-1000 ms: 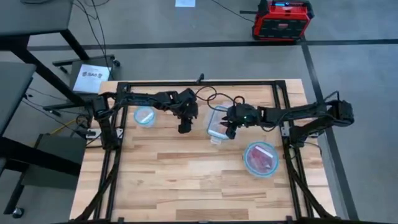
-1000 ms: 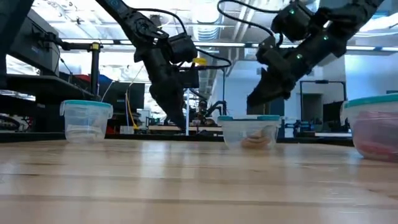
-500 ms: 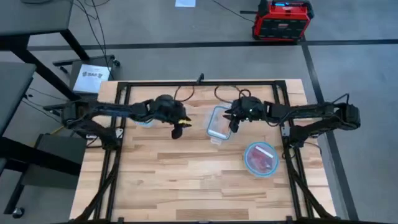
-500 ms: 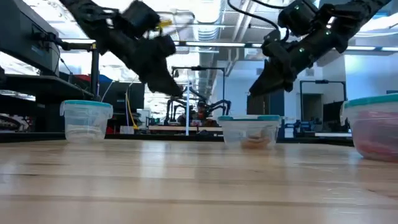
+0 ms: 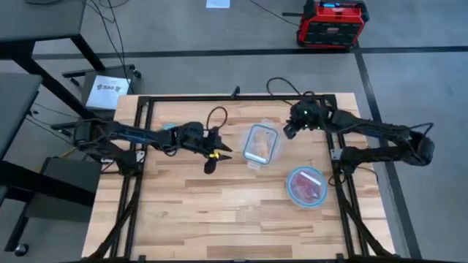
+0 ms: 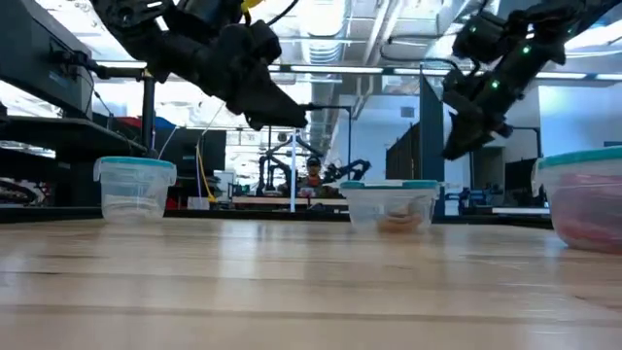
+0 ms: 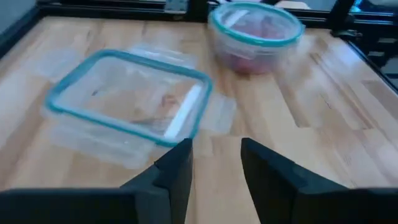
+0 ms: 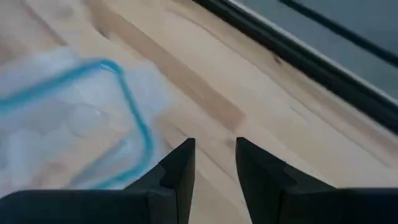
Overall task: Sort candy
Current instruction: Close the rectangular transparent bin
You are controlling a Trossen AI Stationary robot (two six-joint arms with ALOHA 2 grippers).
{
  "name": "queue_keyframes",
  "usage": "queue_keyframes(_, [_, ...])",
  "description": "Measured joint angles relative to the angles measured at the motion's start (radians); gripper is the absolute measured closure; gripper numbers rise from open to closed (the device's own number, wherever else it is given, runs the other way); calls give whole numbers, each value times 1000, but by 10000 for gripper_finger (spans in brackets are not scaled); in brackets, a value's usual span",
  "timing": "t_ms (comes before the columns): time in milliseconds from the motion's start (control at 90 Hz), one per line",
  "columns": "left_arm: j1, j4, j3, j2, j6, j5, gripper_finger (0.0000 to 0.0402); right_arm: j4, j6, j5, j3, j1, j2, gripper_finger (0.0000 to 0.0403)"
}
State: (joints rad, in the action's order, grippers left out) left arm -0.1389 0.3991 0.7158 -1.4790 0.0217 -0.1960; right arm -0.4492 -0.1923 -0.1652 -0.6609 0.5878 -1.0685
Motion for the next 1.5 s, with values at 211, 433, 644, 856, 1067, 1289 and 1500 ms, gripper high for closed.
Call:
queue_keyframes(211, [62,70,7,-136,-46,0,279,21,51,141,0,79,-124,301])
queue_keyframes(433, [80,83,44,-254,-34,38,279,178,70,239,0,85,-253,301])
queue_keyframes(644, [80,88,82,-336,-49,40,279,199,96,274,0,90,-348,301])
queue_keyframes(856, [80,83,82,-337,-28,40,279,280,103,313,0,86,-391,301])
queue_keyframes(1067, [80,28,82,-337,-21,39,279,227,122,473,1,81,-427,301])
queue_keyframes(1289, [79,-118,83,-315,-11,39,279,186,135,536,1,-5,-416,301])
queue_keyframes(1500, [57,-372,81,-161,24,62,279,-27,236,556,-42,-83,-385,301])
